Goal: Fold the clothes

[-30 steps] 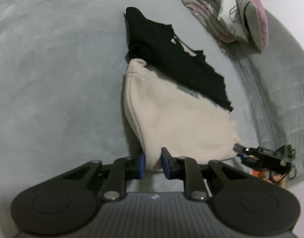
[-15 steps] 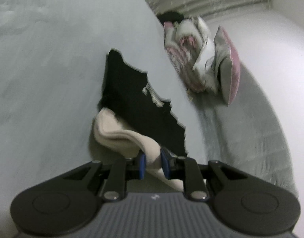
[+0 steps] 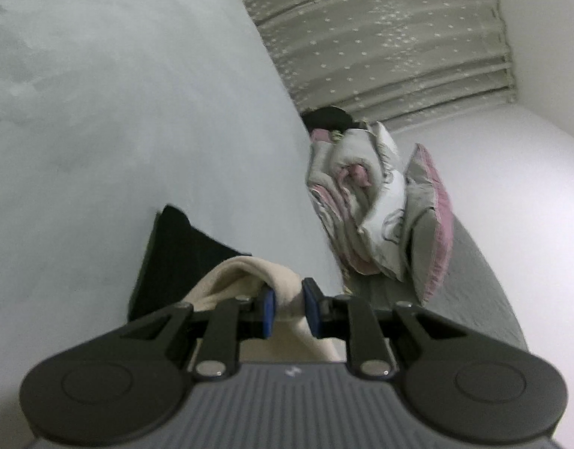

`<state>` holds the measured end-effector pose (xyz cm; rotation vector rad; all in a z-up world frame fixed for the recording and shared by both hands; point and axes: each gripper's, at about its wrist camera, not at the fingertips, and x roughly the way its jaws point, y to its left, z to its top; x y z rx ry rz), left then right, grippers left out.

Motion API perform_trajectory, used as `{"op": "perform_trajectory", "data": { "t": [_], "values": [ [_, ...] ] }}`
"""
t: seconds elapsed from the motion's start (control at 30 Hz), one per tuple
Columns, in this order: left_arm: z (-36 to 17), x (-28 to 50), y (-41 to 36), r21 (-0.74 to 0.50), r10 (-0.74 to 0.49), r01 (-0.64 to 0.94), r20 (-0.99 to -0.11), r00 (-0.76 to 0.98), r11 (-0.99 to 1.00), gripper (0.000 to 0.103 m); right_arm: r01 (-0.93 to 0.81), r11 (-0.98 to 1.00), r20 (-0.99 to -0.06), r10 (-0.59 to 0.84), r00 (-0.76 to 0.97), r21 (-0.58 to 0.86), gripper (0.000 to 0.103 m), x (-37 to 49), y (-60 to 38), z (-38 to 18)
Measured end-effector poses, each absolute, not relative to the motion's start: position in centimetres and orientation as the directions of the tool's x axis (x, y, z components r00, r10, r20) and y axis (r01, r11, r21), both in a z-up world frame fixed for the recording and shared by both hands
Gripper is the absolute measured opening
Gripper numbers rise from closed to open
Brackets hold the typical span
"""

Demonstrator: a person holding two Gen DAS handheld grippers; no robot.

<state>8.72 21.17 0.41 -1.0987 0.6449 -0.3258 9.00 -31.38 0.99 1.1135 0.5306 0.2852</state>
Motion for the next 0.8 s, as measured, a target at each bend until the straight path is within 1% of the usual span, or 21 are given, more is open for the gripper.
{"op": "perform_trajectory", "data": {
  "t": [0.2,0.27,0.3,0.4,0.43,0.47,0.5,0.53,0.57,0.67,0.8],
  "values": [
    [-1.4,13.4,20.4,-0.858,-0.487,-0.133,-0.401,0.776,0.496,0.016,0.071,0.455,-0.304,0.462,0.833,0.887,0.020,13.9,-31.8,0.0],
    [-2.1,14.8,20.1,-0.843,-0.468,-0.153,-0.427,0.773,0.516,0.018,0.091,0.457,-0.320,0.454,0.831,0.885,0.020,15.4,-31.9,-0.9],
    [-2.4,15.3,20.0,-0.834,-0.453,-0.166,-0.440,0.776,0.526,0.018,0.107,0.453,-0.330,0.449,0.831,0.885,0.023,16.0,-31.9,-1.5],
    [-2.9,15.8,20.0,-0.804,-0.387,-0.213,-0.476,0.789,0.555,0.025,0.168,0.406,-0.349,0.426,0.835,0.898,0.026,17.1,-32.6,-3.3],
    [-2.9,15.7,20.0,-0.793,-0.365,-0.218,-0.481,0.797,0.568,0.034,0.178,0.392,-0.346,0.412,0.843,0.902,0.031,17.2,-33.0,-3.7],
    [-2.5,15.5,20.0,-0.778,-0.344,-0.210,-0.480,0.807,0.592,0.039,0.176,0.395,-0.338,0.388,0.857,0.902,0.035,17.1,-33.3,-3.7],
    [-2.1,15.3,19.9,-0.758,-0.324,-0.199,-0.479,0.816,0.621,0.042,0.169,0.413,-0.332,0.362,0.871,0.895,0.041,16.9,-33.6,-3.5],
    [-1.7,15.1,19.8,-0.736,-0.303,-0.188,-0.478,0.824,0.650,0.048,0.159,0.442,-0.330,0.341,0.880,0.883,0.044,16.8,-33.8,-3.2],
    [-1.3,15.0,19.7,-0.714,-0.286,-0.182,-0.482,0.828,0.676,0.054,0.151,0.476,-0.334,0.327,0.884,0.866,0.045,16.7,-33.8,-2.8],
    [-0.7,14.9,18.9,-0.644,-0.243,-0.175,-0.507,0.827,0.745,0.058,0.131,0.582,-0.349,0.281,0.894,0.802,0.045,16.7,-33.8,-1.7],
    [-0.9,15.5,17.6,-0.540,-0.174,-0.198,-0.561,0.809,0.818,0.058,0.129,0.789,-0.421,0.175,0.890,0.600,0.045,17.2,-31.8,-0.6]
  ]
}}
